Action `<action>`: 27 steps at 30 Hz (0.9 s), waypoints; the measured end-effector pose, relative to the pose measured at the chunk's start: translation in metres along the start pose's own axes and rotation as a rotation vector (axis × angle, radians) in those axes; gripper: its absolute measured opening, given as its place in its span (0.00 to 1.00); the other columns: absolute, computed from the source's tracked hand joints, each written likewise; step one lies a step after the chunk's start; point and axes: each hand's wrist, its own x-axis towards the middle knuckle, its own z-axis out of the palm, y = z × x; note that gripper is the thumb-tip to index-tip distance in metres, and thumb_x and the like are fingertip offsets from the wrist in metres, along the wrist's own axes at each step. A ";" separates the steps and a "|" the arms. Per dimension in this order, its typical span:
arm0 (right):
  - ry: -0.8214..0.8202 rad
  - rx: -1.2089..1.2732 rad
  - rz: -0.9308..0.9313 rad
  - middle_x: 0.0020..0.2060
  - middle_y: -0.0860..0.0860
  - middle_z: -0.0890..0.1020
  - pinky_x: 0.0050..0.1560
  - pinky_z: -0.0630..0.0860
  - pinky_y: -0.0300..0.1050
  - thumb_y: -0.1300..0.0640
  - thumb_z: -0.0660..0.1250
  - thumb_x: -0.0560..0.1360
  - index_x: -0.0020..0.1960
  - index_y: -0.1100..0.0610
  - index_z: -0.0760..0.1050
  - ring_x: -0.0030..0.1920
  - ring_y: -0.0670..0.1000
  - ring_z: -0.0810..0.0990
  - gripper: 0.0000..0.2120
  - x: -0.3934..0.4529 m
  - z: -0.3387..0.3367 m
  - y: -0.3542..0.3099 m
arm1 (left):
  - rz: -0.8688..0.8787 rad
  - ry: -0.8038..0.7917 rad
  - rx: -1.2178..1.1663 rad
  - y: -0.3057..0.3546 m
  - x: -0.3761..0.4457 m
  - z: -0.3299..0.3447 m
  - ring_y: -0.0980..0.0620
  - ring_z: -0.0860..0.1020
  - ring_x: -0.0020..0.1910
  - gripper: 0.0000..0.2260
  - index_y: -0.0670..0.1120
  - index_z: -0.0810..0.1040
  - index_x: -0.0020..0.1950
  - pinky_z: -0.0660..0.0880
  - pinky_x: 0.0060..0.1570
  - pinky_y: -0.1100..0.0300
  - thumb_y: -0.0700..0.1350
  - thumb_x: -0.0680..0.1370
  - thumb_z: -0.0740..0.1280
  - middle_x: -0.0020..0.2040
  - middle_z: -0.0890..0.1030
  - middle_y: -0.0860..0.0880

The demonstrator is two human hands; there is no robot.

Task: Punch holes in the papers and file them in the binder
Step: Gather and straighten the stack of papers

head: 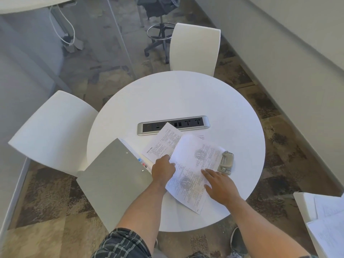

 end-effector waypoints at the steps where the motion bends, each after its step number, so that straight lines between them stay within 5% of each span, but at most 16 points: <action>1: 0.025 0.023 0.019 0.80 0.48 0.66 0.74 0.67 0.49 0.47 0.59 0.84 0.83 0.52 0.59 0.76 0.53 0.70 0.29 0.001 -0.002 0.000 | -0.027 0.005 -0.045 0.000 0.000 -0.001 0.42 0.79 0.47 0.05 0.46 0.72 0.46 0.77 0.45 0.53 0.47 0.78 0.64 0.48 0.80 0.47; 5: 0.101 0.096 0.125 0.73 0.49 0.74 0.61 0.77 0.50 0.49 0.63 0.82 0.79 0.54 0.66 0.68 0.54 0.77 0.26 0.006 -0.013 -0.003 | -0.133 0.075 -0.275 0.000 -0.007 -0.012 0.40 0.75 0.42 0.03 0.44 0.69 0.44 0.66 0.37 0.57 0.42 0.77 0.60 0.46 0.78 0.43; 10: 0.069 0.072 0.154 0.72 0.49 0.75 0.60 0.75 0.49 0.51 0.62 0.83 0.78 0.54 0.66 0.67 0.54 0.77 0.25 0.020 -0.033 -0.009 | -0.269 0.166 -0.469 -0.016 -0.018 -0.019 0.44 0.75 0.44 0.02 0.44 0.70 0.49 0.72 0.43 0.55 0.40 0.78 0.59 0.49 0.78 0.44; 15: -0.026 0.053 0.194 0.68 0.50 0.77 0.56 0.78 0.51 0.47 0.66 0.81 0.73 0.54 0.71 0.64 0.55 0.79 0.23 0.045 -0.046 -0.010 | -0.425 0.253 -0.593 -0.023 -0.035 -0.017 0.43 0.79 0.49 0.23 0.46 0.68 0.70 0.79 0.51 0.50 0.38 0.74 0.61 0.50 0.78 0.50; 18: -0.062 0.101 0.253 0.69 0.50 0.74 0.50 0.79 0.50 0.47 0.66 0.80 0.73 0.54 0.69 0.63 0.55 0.80 0.24 0.057 -0.054 -0.014 | -0.436 0.254 -0.580 -0.022 -0.041 -0.015 0.42 0.80 0.51 0.27 0.49 0.65 0.73 0.80 0.51 0.50 0.40 0.73 0.62 0.56 0.80 0.48; 23: -0.080 0.160 0.413 0.66 0.54 0.73 0.45 0.73 0.49 0.49 0.71 0.75 0.69 0.57 0.67 0.58 0.58 0.81 0.27 0.073 -0.059 -0.014 | -0.451 0.220 -0.592 -0.021 -0.046 -0.018 0.43 0.80 0.50 0.26 0.49 0.66 0.70 0.81 0.51 0.48 0.42 0.72 0.63 0.52 0.78 0.51; 27: -0.134 0.055 0.480 0.71 0.54 0.69 0.48 0.65 0.45 0.48 0.76 0.74 0.77 0.56 0.59 0.64 0.57 0.79 0.40 0.074 -0.061 -0.012 | -0.454 0.202 -0.588 -0.025 -0.049 -0.020 0.43 0.81 0.49 0.23 0.50 0.68 0.66 0.81 0.52 0.47 0.44 0.70 0.62 0.53 0.80 0.49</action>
